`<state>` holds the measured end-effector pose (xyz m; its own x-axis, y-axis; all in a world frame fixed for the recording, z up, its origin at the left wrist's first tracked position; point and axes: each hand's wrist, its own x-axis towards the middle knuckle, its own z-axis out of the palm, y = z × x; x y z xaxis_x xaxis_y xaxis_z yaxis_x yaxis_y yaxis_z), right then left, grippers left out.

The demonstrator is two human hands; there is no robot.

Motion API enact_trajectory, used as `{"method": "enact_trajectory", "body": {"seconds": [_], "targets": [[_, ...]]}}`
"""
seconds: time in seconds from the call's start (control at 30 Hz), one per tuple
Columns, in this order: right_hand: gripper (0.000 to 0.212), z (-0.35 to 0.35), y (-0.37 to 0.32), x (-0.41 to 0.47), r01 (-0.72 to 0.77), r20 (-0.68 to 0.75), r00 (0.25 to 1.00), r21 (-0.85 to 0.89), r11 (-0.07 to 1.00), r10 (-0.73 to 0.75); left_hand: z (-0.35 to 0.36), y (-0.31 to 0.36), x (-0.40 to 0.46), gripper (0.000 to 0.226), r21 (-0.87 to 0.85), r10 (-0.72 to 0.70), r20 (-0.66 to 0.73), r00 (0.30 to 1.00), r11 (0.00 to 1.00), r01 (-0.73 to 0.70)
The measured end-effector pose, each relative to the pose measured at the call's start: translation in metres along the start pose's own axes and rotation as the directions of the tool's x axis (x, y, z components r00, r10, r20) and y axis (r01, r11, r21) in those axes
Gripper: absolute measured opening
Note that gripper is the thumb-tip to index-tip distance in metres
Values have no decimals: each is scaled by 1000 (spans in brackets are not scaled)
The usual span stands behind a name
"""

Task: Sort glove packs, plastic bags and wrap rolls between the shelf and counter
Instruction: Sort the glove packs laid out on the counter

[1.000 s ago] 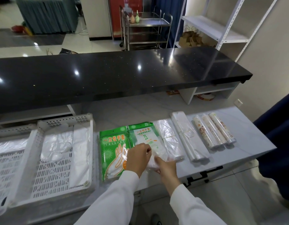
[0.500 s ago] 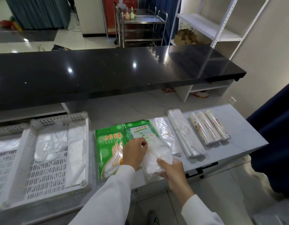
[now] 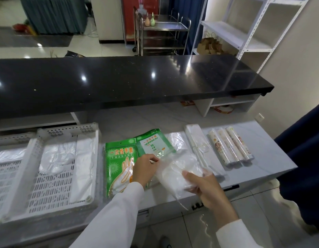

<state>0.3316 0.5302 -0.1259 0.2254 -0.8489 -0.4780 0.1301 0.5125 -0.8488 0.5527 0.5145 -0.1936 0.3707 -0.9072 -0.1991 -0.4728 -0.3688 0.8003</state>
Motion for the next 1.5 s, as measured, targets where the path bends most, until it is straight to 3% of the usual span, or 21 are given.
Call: {"method": "enact_trajectory", "body": {"seconds": [0.17,0.23,0.33,0.43,0.53,0.63,0.7,0.77,0.83,0.9,1.03,1.1,1.23,1.4,1.5], "targets": [[50,-8,-32,5,10,102,995,-12,1000,-9,-3,-1,-2,19,32,10,37,999,999,-12],[50,-8,-42,10,17,132,991,9,1000,-18,-4,-4,-3,26,-7,5,48,999,1000,-5],[50,-5,-53,19,31,155,987,40,999,-37,-10,-5,-10,17,-107,-5,16,1000,994,7],[55,-1,-61,29,51,154,986,44,998,-57,-21,-7,-20,17,-109,-68,-98,993,992,57],[48,7,-63,44,84,161,983,40,996,-90,-36,-4,-33,24,-164,-204,-342,917,974,155],[31,23,-60,61,137,168,976,5,991,-136,-50,15,-44,24,-304,-222,-439,871,949,88],[33,37,-55,71,160,172,972,-2,987,-157,-54,32,-44,20,-493,-258,-360,897,869,52],[46,53,-47,77,179,180,969,-28,983,-171,-54,47,-43,9,-757,-315,-130,940,644,111],[53,69,-37,82,195,209,961,-55,979,-180,-54,53,-42,25,-898,-304,64,950,397,188],[54,81,-27,85,183,230,959,-60,981,-164,-56,51,-42,39,-943,-295,102,950,275,187],[44,99,-6,93,120,323,942,-82,989,-87,-69,33,-39,61,-981,-380,34,924,166,104],[41,108,3,93,106,381,923,-121,987,-52,-75,23,-38,60,-987,-404,1,915,144,65],[42,127,19,89,141,455,890,-225,964,-24,-93,0,-43,55,-978,-406,-75,911,207,12],[61,154,21,85,112,500,862,-341,933,79,-126,-34,-44,44,-959,-356,-54,933,280,51],[58,179,18,84,81,500,862,-299,951,84,-154,-53,-42,41,-956,-289,-35,957,289,53]]}}
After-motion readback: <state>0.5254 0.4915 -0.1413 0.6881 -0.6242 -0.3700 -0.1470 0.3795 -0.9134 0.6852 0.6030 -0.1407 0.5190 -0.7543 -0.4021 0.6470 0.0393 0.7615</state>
